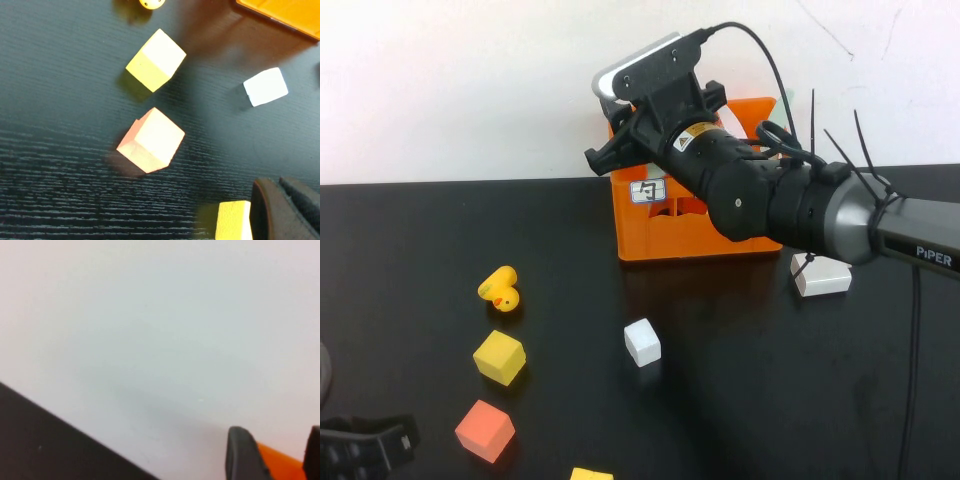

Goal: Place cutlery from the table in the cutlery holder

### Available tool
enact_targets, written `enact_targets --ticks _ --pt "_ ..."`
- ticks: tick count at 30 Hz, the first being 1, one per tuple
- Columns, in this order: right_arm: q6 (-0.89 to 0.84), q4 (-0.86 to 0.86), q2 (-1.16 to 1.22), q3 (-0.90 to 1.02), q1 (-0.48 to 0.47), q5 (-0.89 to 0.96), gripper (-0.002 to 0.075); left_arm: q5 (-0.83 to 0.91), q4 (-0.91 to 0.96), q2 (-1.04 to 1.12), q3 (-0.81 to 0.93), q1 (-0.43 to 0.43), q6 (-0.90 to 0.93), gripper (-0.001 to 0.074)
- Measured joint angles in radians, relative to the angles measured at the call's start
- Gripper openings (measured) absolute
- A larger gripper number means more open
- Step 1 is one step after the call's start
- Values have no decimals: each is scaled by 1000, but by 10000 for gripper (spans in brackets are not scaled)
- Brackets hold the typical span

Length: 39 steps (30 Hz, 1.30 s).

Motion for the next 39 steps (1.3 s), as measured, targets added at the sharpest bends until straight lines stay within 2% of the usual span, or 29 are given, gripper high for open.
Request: enact_targets --ticks 3,6,11,13,15,22,27,33,39 --pt "-5 4 -23 0 0 45 264 1 0 0 0 0 18 -1" --pt "-8 -6 -80 0 0 110 232 1 -12 -16 0 0 65 -1" --pt "-43 -83 -212 0 0 270 110 1 -78 -117 0 0 215 -1" --pt "-62 -104 -269 0 0 382 48 -5 -94 -171 0 0 264 -1" --pt "-76 -113 -319 0 0 477 19 -16 -105 -231 5 0 299 -1" --pt "-169 -136 -457 0 0 826 -1 -95 -107 -464 87 0 342 -1" --pt "-181 -191 -554 26 0 1005 -2 -149 -93 -557 121 0 355 -1" --pt "-175 -206 -712 220 0 1011 -2 -148 -55 -567 137 0 361 -1" --pt "-127 -207 -890 488 0 888 -2 -174 -55 -567 177 0 363 -1"
